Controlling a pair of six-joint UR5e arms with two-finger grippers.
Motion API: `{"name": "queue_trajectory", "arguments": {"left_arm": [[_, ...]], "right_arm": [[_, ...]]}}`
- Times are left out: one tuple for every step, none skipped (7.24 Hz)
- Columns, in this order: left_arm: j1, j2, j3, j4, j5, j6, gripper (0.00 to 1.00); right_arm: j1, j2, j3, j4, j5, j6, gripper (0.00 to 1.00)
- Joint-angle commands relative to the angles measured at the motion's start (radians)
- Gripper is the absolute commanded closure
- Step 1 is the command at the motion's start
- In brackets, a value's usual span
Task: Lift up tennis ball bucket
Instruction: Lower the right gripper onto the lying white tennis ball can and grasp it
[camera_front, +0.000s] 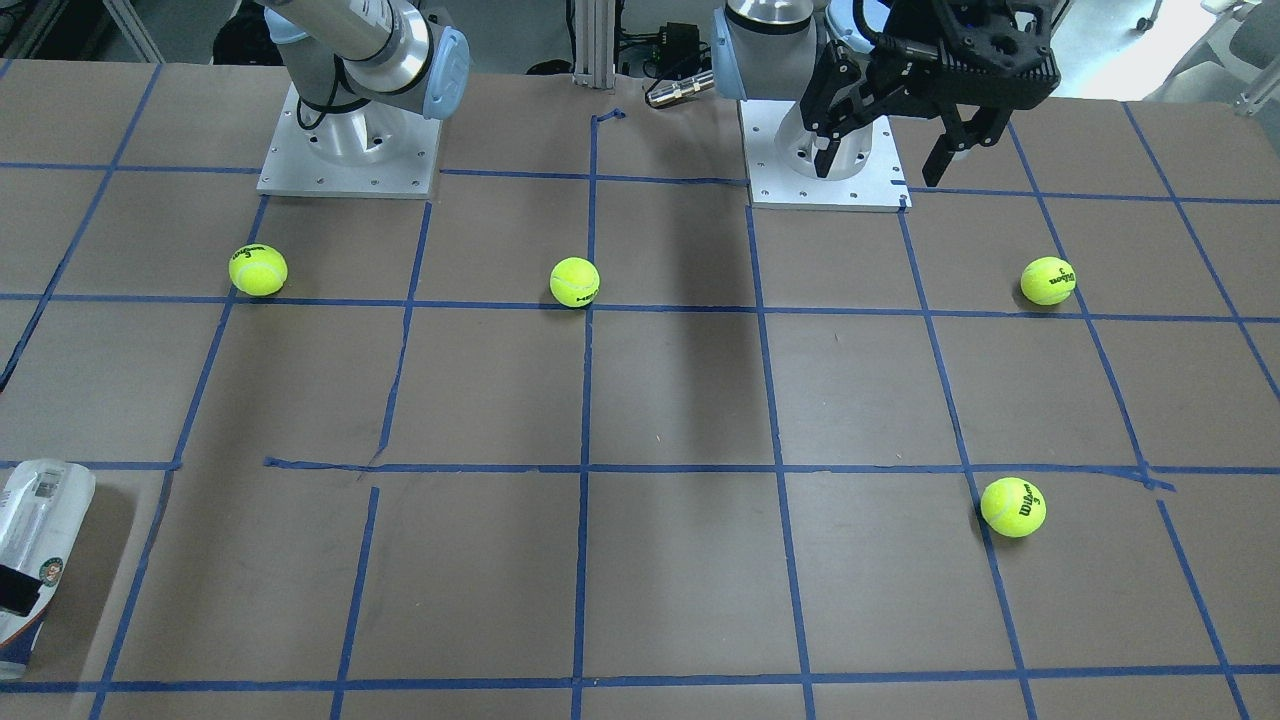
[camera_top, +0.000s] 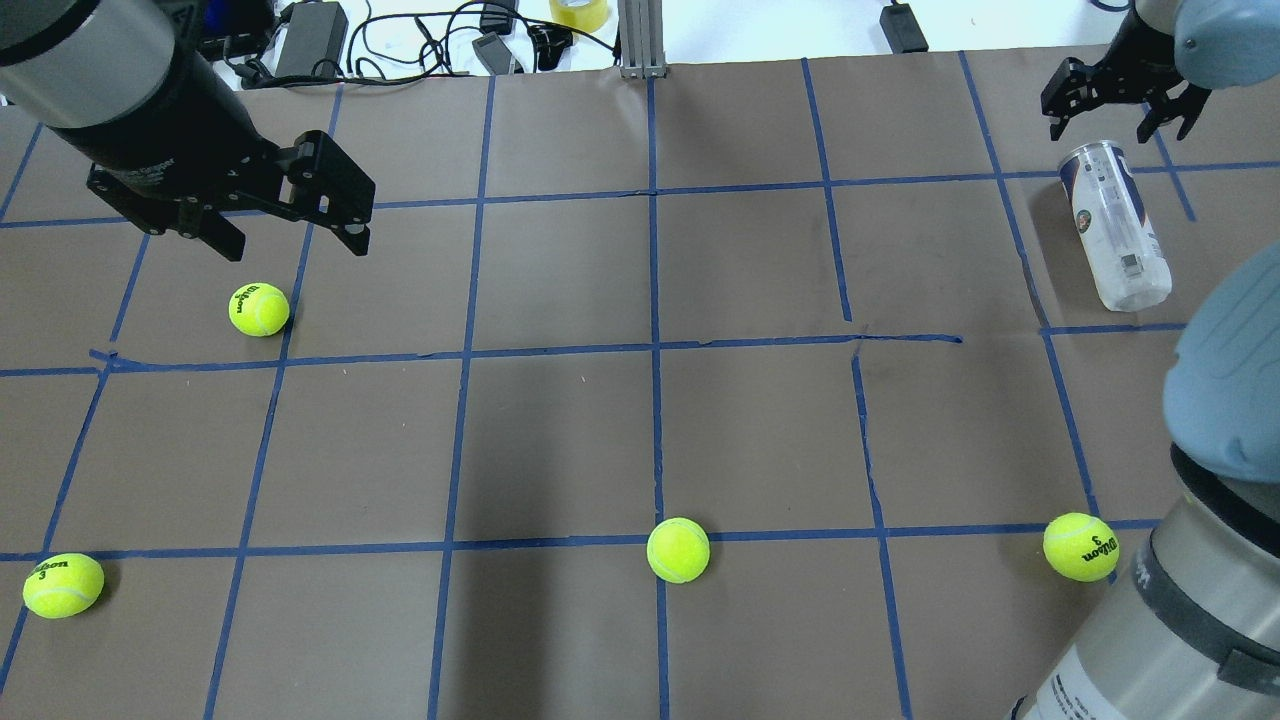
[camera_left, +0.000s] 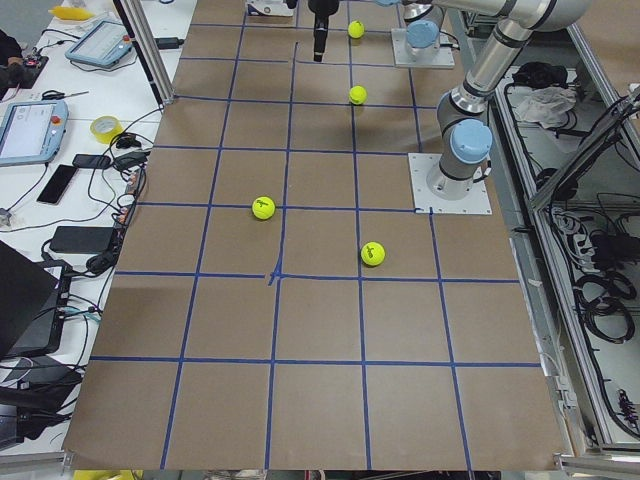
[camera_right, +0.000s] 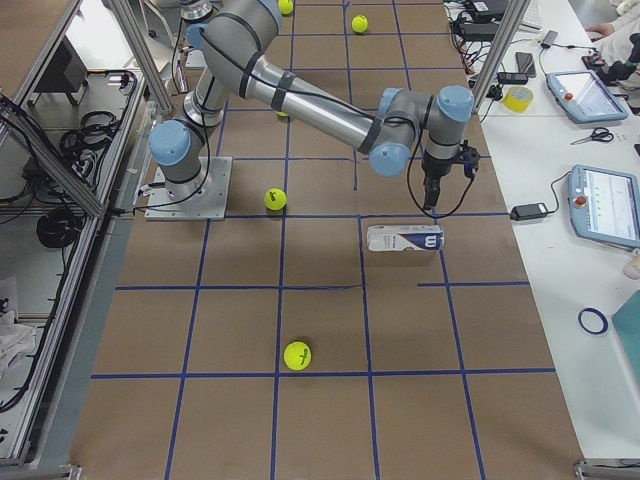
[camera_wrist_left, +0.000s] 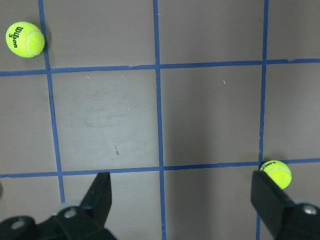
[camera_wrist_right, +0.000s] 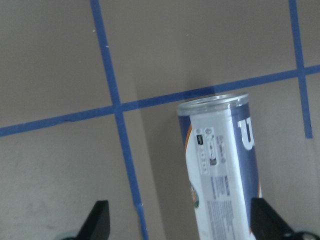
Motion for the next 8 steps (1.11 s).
{"name": "queue_trajectory", "arguments": {"left_arm": [[0.000,0.001,0.000,-0.002,0.002,0.000,0.00],[0.000,0.001,0.000,-0.002,0.002,0.000,0.00],[0.000,0.001,0.000,-0.002,0.002,0.000,0.00],[0.000,0.001,0.000,0.000,0.002,0.000,0.00],[0.000,0.001,0.000,0.000,0.002,0.000,0.00],[0.000,0.001,0.000,0.000,0.002,0.000,0.00],[0.000,0.000,0.000,0.000,-0.003,0.000,0.00],[0.000,0.001,0.000,0.000,0.000,0.000,0.00]], "right_arm": [[-0.025,0.070,-0.026,-0.060,-0.024,-0.045,0.00],[-0.031,0.107,-0.043,-0.063,-0.030,-0.114,0.00],[-0.051,0.133,-0.051,-0.071,-0.021,-0.164,0.00],[-0.055,0.139,-0.045,-0.071,-0.018,-0.168,0.00],[-0.056,0.154,-0.040,-0.071,-0.020,-0.171,0.00],[-0.056,0.168,-0.041,-0.083,-0.020,-0.182,0.00],[-0.056,0.193,-0.045,-0.132,-0.014,-0.244,0.00],[-0.056,0.200,-0.045,-0.161,-0.012,-0.264,0.00]]}}
